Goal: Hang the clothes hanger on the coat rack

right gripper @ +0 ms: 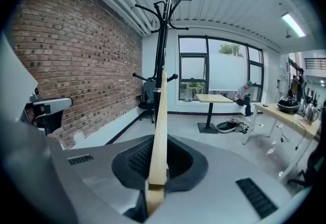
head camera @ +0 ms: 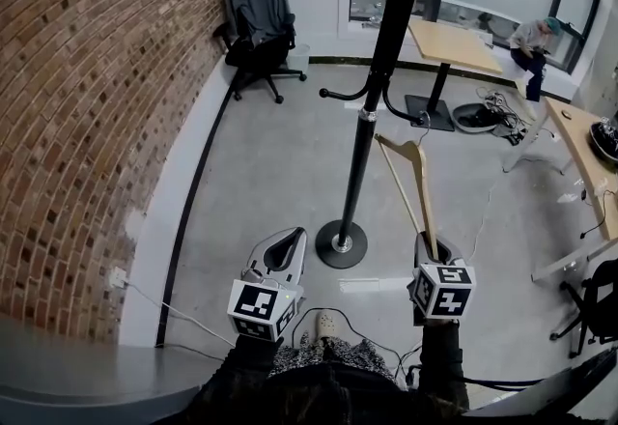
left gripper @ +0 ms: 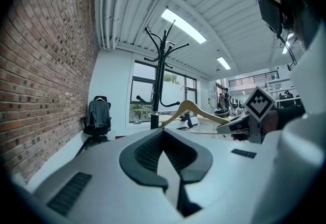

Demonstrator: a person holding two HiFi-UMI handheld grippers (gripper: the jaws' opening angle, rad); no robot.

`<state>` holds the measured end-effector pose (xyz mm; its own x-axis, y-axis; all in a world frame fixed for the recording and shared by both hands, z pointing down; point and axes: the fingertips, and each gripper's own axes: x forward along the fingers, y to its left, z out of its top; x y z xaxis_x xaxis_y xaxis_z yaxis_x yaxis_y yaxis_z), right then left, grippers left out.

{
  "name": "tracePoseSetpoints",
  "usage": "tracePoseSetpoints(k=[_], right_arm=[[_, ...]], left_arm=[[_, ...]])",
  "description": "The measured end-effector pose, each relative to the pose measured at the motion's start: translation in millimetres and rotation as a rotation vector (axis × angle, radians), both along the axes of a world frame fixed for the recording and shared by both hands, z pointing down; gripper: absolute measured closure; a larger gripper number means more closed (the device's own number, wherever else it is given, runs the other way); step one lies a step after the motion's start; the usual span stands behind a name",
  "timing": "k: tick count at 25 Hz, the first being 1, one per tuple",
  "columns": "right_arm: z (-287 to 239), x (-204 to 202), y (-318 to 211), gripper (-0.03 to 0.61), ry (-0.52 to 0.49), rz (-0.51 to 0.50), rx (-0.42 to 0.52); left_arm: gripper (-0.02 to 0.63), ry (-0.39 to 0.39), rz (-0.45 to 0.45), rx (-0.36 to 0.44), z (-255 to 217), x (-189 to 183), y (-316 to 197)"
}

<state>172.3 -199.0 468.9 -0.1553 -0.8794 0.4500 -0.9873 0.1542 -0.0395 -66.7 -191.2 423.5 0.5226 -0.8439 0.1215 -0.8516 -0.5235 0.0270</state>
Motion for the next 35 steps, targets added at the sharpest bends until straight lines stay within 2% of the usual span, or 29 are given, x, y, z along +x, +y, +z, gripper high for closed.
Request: tracePoseSetpoints(k=[20, 35], right_arm=[[25, -7, -83, 0.548, 0.019, -0.003, -0.052], [57, -13, -98, 0.547, 0.025, -0.009, -0.117]], left_arm=[[0.606, -0.019, -0.045, -0.04, 8, -11, -67], [0.606, -0.019, -0.034, -0.074, 21, -4, -86]])
